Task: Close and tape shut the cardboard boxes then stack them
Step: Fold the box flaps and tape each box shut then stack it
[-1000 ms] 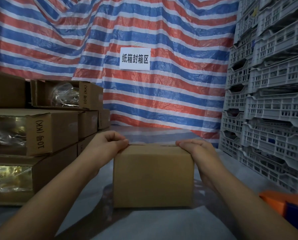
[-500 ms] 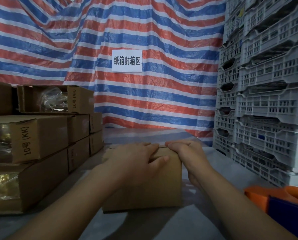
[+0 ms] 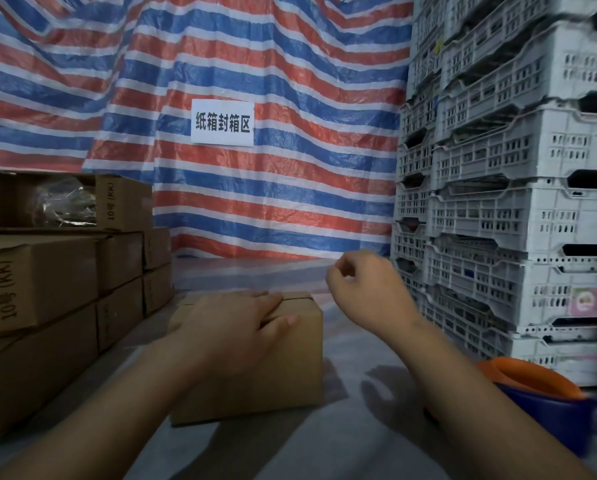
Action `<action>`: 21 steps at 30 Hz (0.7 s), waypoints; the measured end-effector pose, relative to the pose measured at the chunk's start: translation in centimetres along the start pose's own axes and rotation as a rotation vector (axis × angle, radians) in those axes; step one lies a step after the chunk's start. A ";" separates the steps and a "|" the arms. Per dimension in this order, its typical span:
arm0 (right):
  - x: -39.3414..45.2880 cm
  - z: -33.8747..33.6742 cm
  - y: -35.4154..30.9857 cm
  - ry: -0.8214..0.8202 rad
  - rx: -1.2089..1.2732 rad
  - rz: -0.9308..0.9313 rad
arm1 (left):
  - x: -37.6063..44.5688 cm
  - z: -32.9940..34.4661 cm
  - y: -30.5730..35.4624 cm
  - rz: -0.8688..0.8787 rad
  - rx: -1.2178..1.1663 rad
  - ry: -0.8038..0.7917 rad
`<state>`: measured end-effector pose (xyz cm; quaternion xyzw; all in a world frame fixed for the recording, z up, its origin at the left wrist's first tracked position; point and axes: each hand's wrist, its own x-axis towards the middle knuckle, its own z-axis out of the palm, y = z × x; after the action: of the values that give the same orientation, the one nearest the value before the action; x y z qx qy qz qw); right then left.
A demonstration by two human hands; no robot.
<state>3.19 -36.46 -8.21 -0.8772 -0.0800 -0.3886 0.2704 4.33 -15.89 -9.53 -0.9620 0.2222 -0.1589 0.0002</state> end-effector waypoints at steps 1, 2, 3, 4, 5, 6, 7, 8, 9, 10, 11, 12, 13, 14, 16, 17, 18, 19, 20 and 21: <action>-0.4 -1.1 0.4 -0.008 -0.079 -0.023 | 0.0 0.1 -0.1 -0.001 0.001 0.005; -0.9 -2.3 0.9 -0.006 -0.133 -0.042 | 0.0 0.1 -0.1 0.000 0.001 0.006; -1.6 -3.4 1.5 0.004 -0.178 -0.051 | 0.1 0.2 -0.1 0.005 -0.002 0.006; -2.5 -4.5 2.1 0.014 -0.229 -0.051 | 0.1 0.2 -0.1 0.009 -0.007 0.008; -3.4 -5.5 2.8 0.016 -0.295 -0.036 | 0.1 0.3 -0.1 0.013 -0.010 0.016; -4.4 -6.3 3.5 0.006 -0.373 -0.002 | 0.1 0.3 -0.1 0.015 -0.011 0.027; -5.4 -7.1 4.3 -0.015 -0.460 0.047 | 0.0 0.3 -0.1 0.016 -0.010 0.037; -6.4 -7.7 5.2 -0.039 -0.547 0.099 | -0.1 0.3 -0.1 0.015 -0.007 0.041; -7.5 -8.3 6.2 -0.063 -0.614 0.149 | -0.2 0.4 0.0 0.015 -0.003 0.043; -8.5 -8.7 7.2 -0.084 -0.652 0.200 | -0.2 0.4 0.0 0.015 0.000 0.043; -9.5 -9.1 8.0 -0.109 -0.669 0.250 | -0.3 0.4 0.0 0.017 0.000 0.044; -10.5 -9.3 8.7 -0.142 -0.685 0.295 | -0.4 0.4 0.0 0.020 -0.002 0.049; -11.3 -9.3 9.2 -0.172 -0.710 0.322 | -0.4 0.4 0.0 0.022 -0.007 0.054; -12.0 -9.1 9.6 -0.182 -0.749 0.324 | -0.4 0.4 0.0 0.022 -0.011 0.056; -12.7 -8.4 10.1 -0.141 -0.843 0.265 | -0.4 0.5 0.0 0.018 -0.006 0.055; -12.8 -8.1 10.3 -0.125 -0.872 0.237 | -0.4 0.5 0.0 0.018 -0.001 0.055; -12.7 -8.0 10.5 -0.126 -0.877 0.224 | -0.4 0.5 -0.1 0.019 0.000 0.055; -12.5 -7.9 10.7 -0.141 -0.858 0.224 | -0.4 0.5 -0.1 0.022 -0.002 0.055; -12.2 -7.8 10.8 -0.159 -0.825 0.222 | -0.4 0.4 -0.1 0.025 -0.002 0.057; -12.0 -7.7 10.9 -0.178 -0.792 0.217 | -0.4 0.4 -0.1 0.027 0.000 0.060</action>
<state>-6.12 -48.92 -17.20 -0.9468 0.1455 -0.2814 -0.0562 4.11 -15.66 -10.04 -0.9537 0.2349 -0.1877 -0.0043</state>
